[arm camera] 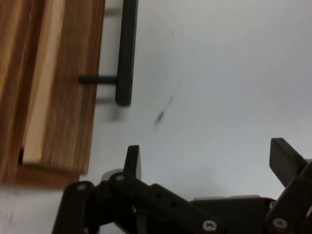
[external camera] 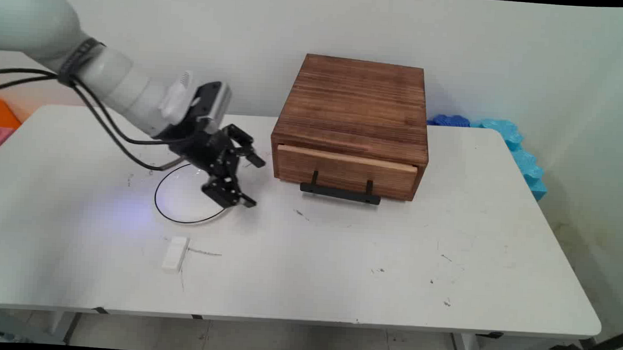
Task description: Open the drawer
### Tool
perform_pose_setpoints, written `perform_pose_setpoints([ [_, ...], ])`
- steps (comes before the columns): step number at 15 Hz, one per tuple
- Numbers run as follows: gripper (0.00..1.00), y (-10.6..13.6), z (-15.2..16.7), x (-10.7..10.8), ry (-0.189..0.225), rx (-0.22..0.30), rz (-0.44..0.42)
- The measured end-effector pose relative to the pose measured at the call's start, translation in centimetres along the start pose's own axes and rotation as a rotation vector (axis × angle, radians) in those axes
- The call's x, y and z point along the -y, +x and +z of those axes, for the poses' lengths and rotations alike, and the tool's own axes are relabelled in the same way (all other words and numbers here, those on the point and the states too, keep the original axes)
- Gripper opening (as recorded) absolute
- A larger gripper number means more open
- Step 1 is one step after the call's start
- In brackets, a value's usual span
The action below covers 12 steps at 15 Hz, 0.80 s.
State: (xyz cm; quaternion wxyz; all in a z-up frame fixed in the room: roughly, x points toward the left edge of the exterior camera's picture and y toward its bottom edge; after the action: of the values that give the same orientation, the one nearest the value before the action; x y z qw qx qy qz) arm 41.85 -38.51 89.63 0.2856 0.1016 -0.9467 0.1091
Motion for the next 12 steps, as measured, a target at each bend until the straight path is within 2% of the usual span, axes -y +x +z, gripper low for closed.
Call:
perform_pose_setpoints([
  [6,1.00,3.3,3.9,-0.1,0.022,-0.011,0.025],
  [12,1.00,5.3,7.2,0.0,0.052,-0.007,0.047],
])
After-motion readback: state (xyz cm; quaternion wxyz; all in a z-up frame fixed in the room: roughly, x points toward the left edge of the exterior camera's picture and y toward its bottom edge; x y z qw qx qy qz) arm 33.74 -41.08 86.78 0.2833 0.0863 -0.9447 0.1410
